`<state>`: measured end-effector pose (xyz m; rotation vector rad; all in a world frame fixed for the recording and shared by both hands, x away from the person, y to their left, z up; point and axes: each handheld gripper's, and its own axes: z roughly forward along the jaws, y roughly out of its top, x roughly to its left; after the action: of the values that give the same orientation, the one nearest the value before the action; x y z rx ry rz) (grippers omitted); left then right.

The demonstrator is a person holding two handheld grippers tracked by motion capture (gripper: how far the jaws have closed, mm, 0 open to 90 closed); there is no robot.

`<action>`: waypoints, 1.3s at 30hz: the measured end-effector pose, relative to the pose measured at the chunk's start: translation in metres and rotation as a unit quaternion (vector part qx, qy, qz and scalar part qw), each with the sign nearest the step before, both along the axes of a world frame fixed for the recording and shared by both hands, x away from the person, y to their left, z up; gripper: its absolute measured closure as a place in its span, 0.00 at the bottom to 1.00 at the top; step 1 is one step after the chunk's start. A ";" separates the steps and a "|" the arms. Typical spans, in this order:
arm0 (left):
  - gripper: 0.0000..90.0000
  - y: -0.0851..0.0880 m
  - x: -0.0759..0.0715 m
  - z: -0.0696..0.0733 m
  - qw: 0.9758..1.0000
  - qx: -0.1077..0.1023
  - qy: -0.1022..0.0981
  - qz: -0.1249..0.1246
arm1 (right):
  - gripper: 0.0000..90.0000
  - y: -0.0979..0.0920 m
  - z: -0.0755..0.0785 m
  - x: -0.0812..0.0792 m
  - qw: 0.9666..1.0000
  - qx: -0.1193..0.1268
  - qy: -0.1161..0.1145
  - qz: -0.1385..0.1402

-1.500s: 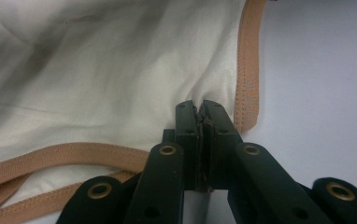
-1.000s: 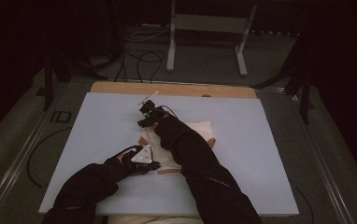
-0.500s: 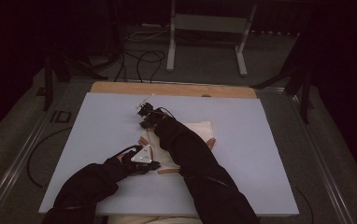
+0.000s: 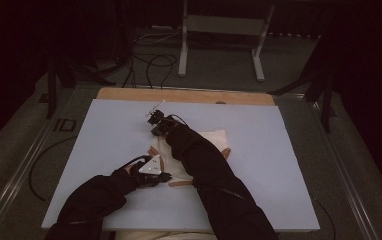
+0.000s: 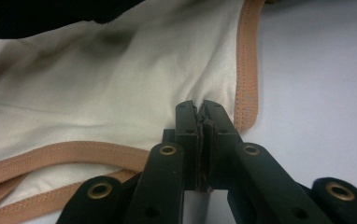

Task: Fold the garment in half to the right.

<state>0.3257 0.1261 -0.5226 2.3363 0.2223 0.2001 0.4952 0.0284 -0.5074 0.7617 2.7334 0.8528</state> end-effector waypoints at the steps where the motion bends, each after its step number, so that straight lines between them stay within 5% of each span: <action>1: 0.97 0.001 0.000 0.001 1.000 -0.001 0.003 -0.002 | 0.97 -0.002 0.002 0.000 1.000 0.007 0.001 -0.001; 39: 0.97 -0.021 0.000 0.045 0.998 0.023 -0.026 -0.046 | 0.97 -0.064 0.059 -0.016 0.996 0.070 -0.047 -0.018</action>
<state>0.3256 0.1054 -0.4771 2.3784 0.0846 0.2220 0.4791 -0.0358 -0.4479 0.7745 2.5910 1.0544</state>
